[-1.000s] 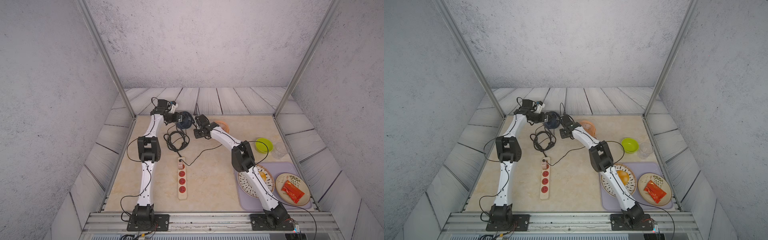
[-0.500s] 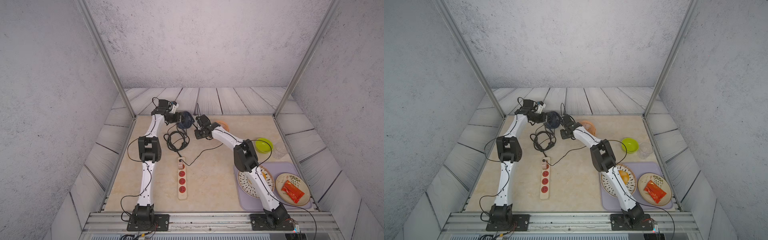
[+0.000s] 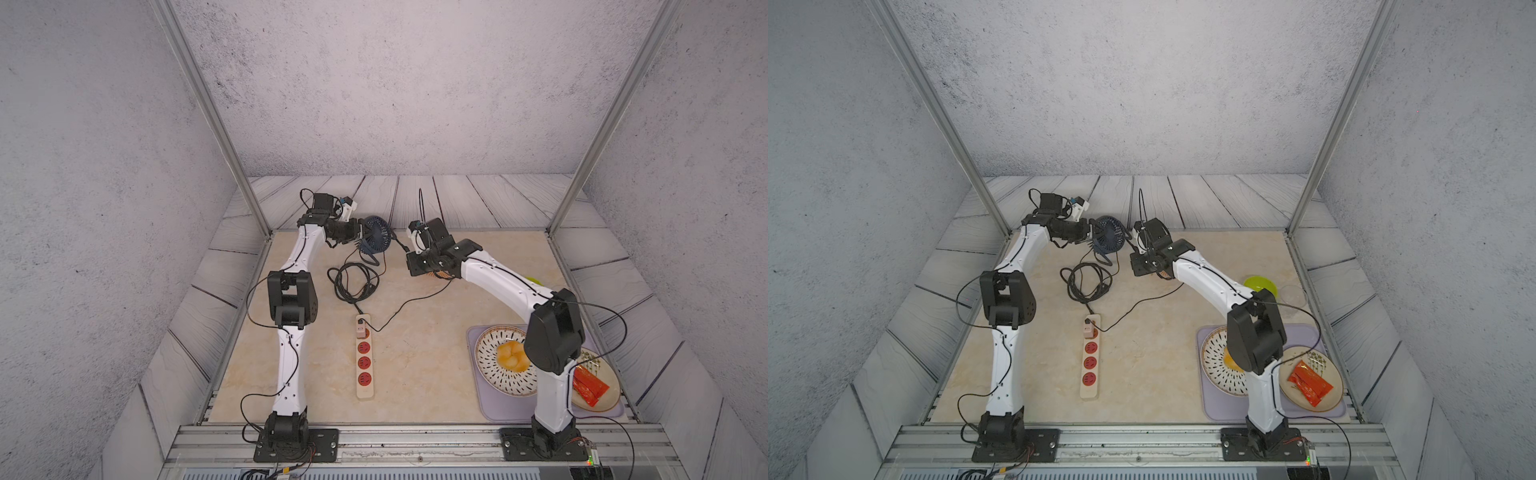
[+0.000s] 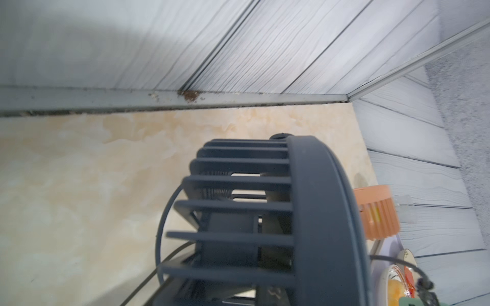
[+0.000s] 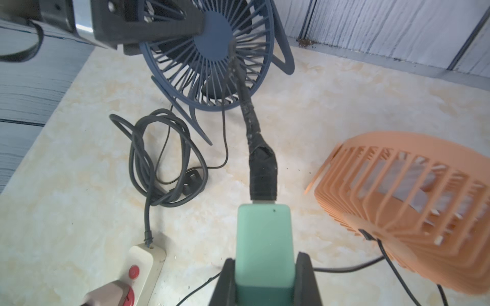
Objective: Plug the desk fan into the power strip
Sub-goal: Adjust the fan at the center of the board.
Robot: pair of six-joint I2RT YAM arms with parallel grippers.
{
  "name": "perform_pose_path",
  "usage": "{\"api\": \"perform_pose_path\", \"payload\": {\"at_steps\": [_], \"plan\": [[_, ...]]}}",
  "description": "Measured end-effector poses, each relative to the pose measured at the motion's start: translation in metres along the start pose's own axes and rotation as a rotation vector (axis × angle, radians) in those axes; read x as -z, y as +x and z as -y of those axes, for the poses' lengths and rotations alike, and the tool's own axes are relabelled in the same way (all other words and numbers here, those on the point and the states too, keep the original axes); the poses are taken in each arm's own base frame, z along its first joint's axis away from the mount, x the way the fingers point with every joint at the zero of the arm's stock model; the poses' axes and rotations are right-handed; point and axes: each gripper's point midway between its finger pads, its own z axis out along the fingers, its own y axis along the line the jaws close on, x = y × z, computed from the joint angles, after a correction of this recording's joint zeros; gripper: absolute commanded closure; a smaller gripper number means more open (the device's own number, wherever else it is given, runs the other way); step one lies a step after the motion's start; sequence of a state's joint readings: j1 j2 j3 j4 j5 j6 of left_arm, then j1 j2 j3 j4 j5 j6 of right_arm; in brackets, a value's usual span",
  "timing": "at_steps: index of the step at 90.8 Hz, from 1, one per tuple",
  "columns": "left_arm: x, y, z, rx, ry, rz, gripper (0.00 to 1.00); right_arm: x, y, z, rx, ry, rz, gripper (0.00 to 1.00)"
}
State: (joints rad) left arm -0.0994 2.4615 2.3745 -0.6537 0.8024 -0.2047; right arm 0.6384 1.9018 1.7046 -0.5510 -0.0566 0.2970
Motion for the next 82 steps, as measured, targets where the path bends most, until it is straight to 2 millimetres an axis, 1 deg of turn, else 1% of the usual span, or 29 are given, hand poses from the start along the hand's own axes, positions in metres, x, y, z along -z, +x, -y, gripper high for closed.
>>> {"api": "perform_pose_path", "payload": {"at_steps": [9,18,22,44,53,66,73,82], "plan": [[0.007,-0.008,0.022,-0.037,0.024,0.022,0.77,0.026,0.024,0.002,-0.004,-0.003,-0.018,1.00],[0.000,-0.005,0.035,-0.057,0.043,0.016,0.77,0.049,0.046,0.003,-0.008,-0.019,-0.035,1.00],[-0.005,0.000,0.039,-0.061,0.049,0.004,0.77,0.061,0.055,0.003,-0.007,-0.029,-0.038,1.00],[-0.039,0.042,0.055,-0.078,0.088,-0.105,0.80,0.132,0.103,0.001,0.013,-0.083,-0.045,1.00],[-0.051,0.061,0.055,-0.084,0.095,-0.145,0.80,0.160,0.121,-0.004,0.026,-0.131,-0.047,1.00],[-0.058,0.091,0.039,-0.049,0.072,-0.201,0.80,0.191,0.157,-0.012,0.035,-0.217,-0.072,1.00],[-0.059,0.096,0.035,-0.043,0.060,-0.210,0.80,0.207,0.178,-0.017,0.033,-0.268,-0.092,1.00],[-0.060,0.094,0.034,-0.058,0.055,-0.200,0.80,0.228,0.199,-0.024,0.028,-0.330,-0.111,1.00]]}}
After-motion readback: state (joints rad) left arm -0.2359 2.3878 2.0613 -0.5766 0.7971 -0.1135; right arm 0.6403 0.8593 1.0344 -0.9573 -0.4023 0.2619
